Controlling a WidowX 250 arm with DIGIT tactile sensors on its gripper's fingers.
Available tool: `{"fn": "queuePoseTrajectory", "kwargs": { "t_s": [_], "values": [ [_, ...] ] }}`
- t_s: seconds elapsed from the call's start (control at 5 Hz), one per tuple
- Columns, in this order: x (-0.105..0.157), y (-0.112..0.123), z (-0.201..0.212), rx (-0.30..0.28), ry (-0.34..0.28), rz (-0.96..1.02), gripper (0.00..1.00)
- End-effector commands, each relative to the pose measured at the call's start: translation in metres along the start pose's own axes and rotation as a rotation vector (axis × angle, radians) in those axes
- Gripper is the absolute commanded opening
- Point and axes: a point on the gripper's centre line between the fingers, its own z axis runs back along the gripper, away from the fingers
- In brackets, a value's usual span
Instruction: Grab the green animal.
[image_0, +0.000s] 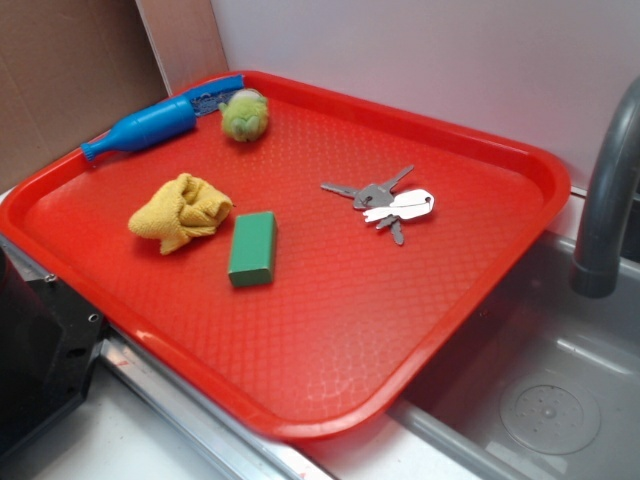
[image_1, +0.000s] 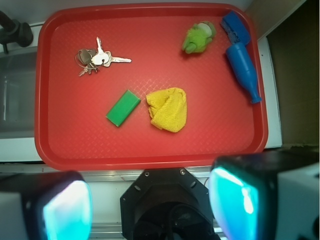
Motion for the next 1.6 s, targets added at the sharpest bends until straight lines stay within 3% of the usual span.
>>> {"fn": "queuePoseTrajectory", "kwargs": {
  "t_s": [0.0,0.2,0.4,0.6,0.8,1.0,1.4],
  "values": [
    [0.0,0.0,0.0,0.0,0.0,0.0,1.0],
    [0.041,0.034,-0.049,0.107,0.0,0.208,1.0],
    [0.066,0.06,-0.081,0.107,-0.024,0.402,1.0],
    [0.093,0.076,-0.117,0.081,-0.109,0.576,1.0],
    [0.117,0.085,-0.146,0.067,-0.13,0.667,1.0],
    [0.139,0.091,-0.172,0.132,-0.074,0.671,1.0],
    [0.164,0.121,-0.203,0.177,-0.051,0.664,1.0]
  ]
}}
